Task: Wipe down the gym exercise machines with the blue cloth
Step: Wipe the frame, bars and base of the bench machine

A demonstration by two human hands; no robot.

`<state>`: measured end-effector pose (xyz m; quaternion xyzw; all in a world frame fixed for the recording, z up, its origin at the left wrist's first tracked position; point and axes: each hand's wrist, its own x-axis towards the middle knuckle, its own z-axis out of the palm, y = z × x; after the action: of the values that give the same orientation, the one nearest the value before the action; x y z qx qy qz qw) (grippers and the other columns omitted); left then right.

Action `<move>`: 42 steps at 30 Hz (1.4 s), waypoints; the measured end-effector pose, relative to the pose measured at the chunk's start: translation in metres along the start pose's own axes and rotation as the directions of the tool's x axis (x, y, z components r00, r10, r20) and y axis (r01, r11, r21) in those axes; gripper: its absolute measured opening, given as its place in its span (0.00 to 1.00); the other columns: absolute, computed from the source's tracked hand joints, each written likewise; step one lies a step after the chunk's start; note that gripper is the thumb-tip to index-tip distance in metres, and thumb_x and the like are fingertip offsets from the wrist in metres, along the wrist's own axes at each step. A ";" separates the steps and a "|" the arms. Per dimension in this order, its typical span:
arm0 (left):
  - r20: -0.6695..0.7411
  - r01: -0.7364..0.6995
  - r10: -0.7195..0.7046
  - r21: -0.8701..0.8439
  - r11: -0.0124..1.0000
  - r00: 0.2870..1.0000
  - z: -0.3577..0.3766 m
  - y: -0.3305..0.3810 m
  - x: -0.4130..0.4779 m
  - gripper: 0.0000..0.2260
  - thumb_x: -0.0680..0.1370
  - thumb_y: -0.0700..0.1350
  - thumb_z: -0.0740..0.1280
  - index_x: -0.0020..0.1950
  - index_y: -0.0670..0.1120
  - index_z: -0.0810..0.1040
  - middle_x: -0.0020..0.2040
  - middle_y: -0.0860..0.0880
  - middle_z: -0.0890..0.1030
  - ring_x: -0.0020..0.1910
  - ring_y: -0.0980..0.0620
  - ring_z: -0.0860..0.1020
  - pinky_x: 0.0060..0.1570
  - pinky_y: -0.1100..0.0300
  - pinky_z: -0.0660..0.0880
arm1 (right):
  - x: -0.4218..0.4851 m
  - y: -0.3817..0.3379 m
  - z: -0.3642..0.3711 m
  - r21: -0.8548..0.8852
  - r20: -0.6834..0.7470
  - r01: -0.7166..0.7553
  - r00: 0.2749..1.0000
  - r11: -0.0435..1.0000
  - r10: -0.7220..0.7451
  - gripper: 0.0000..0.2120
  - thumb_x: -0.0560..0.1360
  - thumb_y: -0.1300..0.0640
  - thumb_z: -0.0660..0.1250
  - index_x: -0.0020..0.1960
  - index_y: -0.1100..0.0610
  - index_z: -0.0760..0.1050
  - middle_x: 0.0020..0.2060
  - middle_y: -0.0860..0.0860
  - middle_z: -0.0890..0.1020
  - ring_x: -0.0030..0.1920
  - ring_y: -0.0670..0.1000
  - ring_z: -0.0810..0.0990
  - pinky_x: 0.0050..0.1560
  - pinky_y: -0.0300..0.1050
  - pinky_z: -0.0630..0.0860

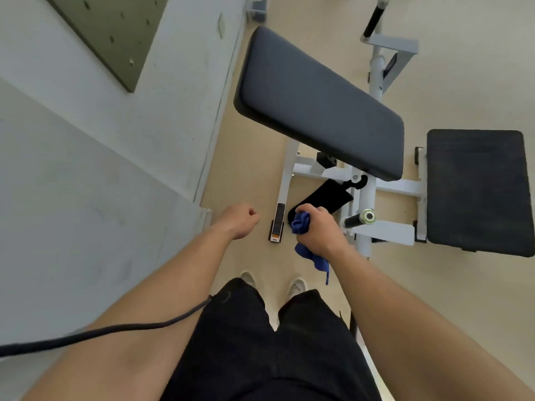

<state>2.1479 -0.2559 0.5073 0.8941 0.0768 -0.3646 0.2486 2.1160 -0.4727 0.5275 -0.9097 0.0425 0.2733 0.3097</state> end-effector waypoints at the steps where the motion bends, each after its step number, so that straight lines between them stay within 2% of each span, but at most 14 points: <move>1: -0.012 0.013 -0.013 -0.020 1.000 1.000 0.005 -0.004 0.009 0.10 0.79 0.48 0.61 0.50 0.45 0.81 0.50 0.46 0.83 0.50 0.45 0.79 0.52 0.54 0.75 | 0.011 0.006 0.004 -0.019 0.003 0.002 1.000 1.000 -0.002 0.26 0.72 0.59 0.70 0.67 0.47 0.69 0.57 0.52 0.71 0.50 0.53 0.74 0.49 0.45 0.73; 7: -0.047 0.082 -0.092 -0.171 0.982 0.995 0.048 -0.031 0.086 0.12 0.80 0.50 0.64 0.60 0.47 0.79 0.59 0.48 0.81 0.57 0.48 0.77 0.58 0.55 0.74 | 0.090 0.042 0.047 0.003 -0.070 -0.013 0.997 1.000 0.013 0.23 0.73 0.57 0.70 0.65 0.45 0.69 0.55 0.51 0.71 0.48 0.53 0.74 0.45 0.45 0.73; 11: -0.048 0.092 -0.106 -0.225 0.970 0.993 0.078 -0.050 0.158 0.14 0.81 0.53 0.60 0.60 0.48 0.77 0.58 0.48 0.79 0.52 0.49 0.75 0.50 0.58 0.69 | 0.162 0.070 0.093 -0.024 -0.036 0.001 0.999 1.000 -0.001 0.21 0.73 0.55 0.69 0.64 0.44 0.70 0.55 0.50 0.72 0.48 0.53 0.74 0.44 0.45 0.72; 16: -0.052 0.073 -0.092 -0.285 0.956 0.994 0.118 -0.078 0.271 0.15 0.80 0.54 0.61 0.62 0.48 0.76 0.59 0.49 0.79 0.53 0.50 0.75 0.52 0.58 0.69 | 0.268 0.112 0.162 -0.028 -0.045 0.007 0.999 1.000 -0.009 0.20 0.74 0.56 0.68 0.65 0.45 0.70 0.57 0.51 0.73 0.47 0.52 0.74 0.45 0.45 0.72; 19: -0.044 0.027 -0.044 -0.317 0.948 0.998 0.143 -0.096 0.356 0.17 0.80 0.54 0.63 0.65 0.48 0.75 0.60 0.50 0.78 0.56 0.49 0.77 0.56 0.56 0.73 | 0.344 0.143 0.211 0.010 -0.045 0.022 0.999 1.000 -0.022 0.24 0.72 0.57 0.70 0.66 0.44 0.69 0.58 0.51 0.73 0.50 0.53 0.76 0.47 0.45 0.74; 22: -0.034 0.000 -0.013 -0.362 0.932 0.999 0.175 -0.116 0.440 0.14 0.81 0.53 0.60 0.64 0.49 0.74 0.60 0.49 0.78 0.57 0.47 0.78 0.60 0.52 0.74 | 0.417 0.178 0.261 0.063 -0.044 0.050 0.998 0.997 -0.047 0.28 0.70 0.58 0.72 0.68 0.45 0.69 0.59 0.51 0.71 0.56 0.54 0.76 0.55 0.47 0.76; 25: 0.021 -0.008 0.018 -0.404 0.915 1.000 0.213 -0.138 0.517 0.12 0.83 0.52 0.55 0.58 0.48 0.74 0.59 0.45 0.79 0.57 0.45 0.77 0.61 0.47 0.74 | 0.477 0.215 0.302 0.063 -0.034 0.094 0.995 0.994 -0.092 0.32 0.70 0.58 0.72 0.71 0.46 0.67 0.62 0.51 0.71 0.59 0.51 0.74 0.56 0.42 0.72; 27: 0.067 -0.013 0.049 -0.458 0.889 0.997 0.232 -0.148 0.561 0.13 0.83 0.51 0.54 0.61 0.47 0.73 0.61 0.43 0.79 0.55 0.45 0.76 0.59 0.48 0.73 | 0.510 0.239 0.320 0.079 -0.054 0.139 0.989 0.987 -0.135 0.33 0.70 0.58 0.73 0.72 0.48 0.66 0.62 0.50 0.71 0.60 0.50 0.73 0.57 0.38 0.68; 30: 0.104 -0.053 0.136 -0.568 0.821 0.985 0.251 -0.156 0.615 0.14 0.83 0.48 0.58 0.68 0.47 0.71 0.61 0.45 0.79 0.54 0.48 0.76 0.58 0.51 0.73 | 0.549 0.269 0.339 0.060 -0.056 0.188 0.981 0.980 -0.185 0.37 0.70 0.56 0.75 0.75 0.52 0.64 0.62 0.48 0.69 0.58 0.44 0.69 0.56 0.29 0.64; 32: 0.077 -0.122 0.203 -0.577 0.808 0.976 0.265 -0.159 0.638 0.15 0.81 0.43 0.63 0.68 0.45 0.74 0.58 0.45 0.80 0.54 0.50 0.77 0.56 0.55 0.74 | 0.564 0.287 0.350 0.044 -0.048 0.226 0.973 0.973 -0.224 0.39 0.69 0.56 0.76 0.76 0.55 0.64 0.61 0.49 0.68 0.57 0.42 0.68 0.54 0.22 0.64; 33: 0.061 -0.167 0.243 -0.566 0.807 0.968 0.271 -0.161 0.646 0.14 0.80 0.42 0.65 0.65 0.44 0.76 0.57 0.46 0.81 0.53 0.51 0.78 0.54 0.57 0.75 | 0.569 0.295 0.356 0.050 -0.058 0.241 0.969 0.969 -0.238 0.38 0.68 0.56 0.77 0.75 0.55 0.65 0.61 0.49 0.68 0.57 0.42 0.69 0.57 0.24 0.66; 35: 0.028 -0.254 0.316 -0.528 0.810 0.948 0.286 -0.162 0.659 0.11 0.78 0.42 0.67 0.59 0.46 0.81 0.51 0.49 0.83 0.50 0.54 0.80 0.50 0.62 0.76 | 0.575 0.314 0.365 0.047 -0.098 0.263 0.961 0.964 -0.258 0.37 0.68 0.59 0.76 0.74 0.54 0.66 0.61 0.49 0.70 0.57 0.44 0.71 0.62 0.34 0.70; 39: -0.077 -0.369 0.381 -0.485 0.793 0.921 0.302 -0.159 0.673 0.06 0.77 0.45 0.69 0.54 0.48 0.80 0.42 0.52 0.81 0.40 0.58 0.78 0.41 0.66 0.72 | 0.585 0.339 0.373 -0.085 -0.232 0.281 0.927 0.956 -0.294 0.33 0.71 0.56 0.74 0.73 0.52 0.66 0.61 0.50 0.70 0.56 0.47 0.73 0.55 0.37 0.67; 42: -0.072 -0.347 0.402 -0.654 0.673 0.913 0.307 -0.159 0.681 0.06 0.80 0.46 0.64 0.54 0.47 0.77 0.47 0.48 0.80 0.46 0.53 0.78 0.49 0.59 0.76 | 0.598 0.345 0.373 -0.120 -0.319 0.303 0.890 0.945 -0.326 0.27 0.74 0.50 0.71 0.71 0.49 0.68 0.59 0.49 0.72 0.53 0.49 0.74 0.51 0.42 0.70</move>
<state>2.4004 -0.3021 -0.2119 0.7316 0.0045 -0.2903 0.6168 2.3612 -0.4767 -0.2175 -0.9475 -0.0625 0.0623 0.3073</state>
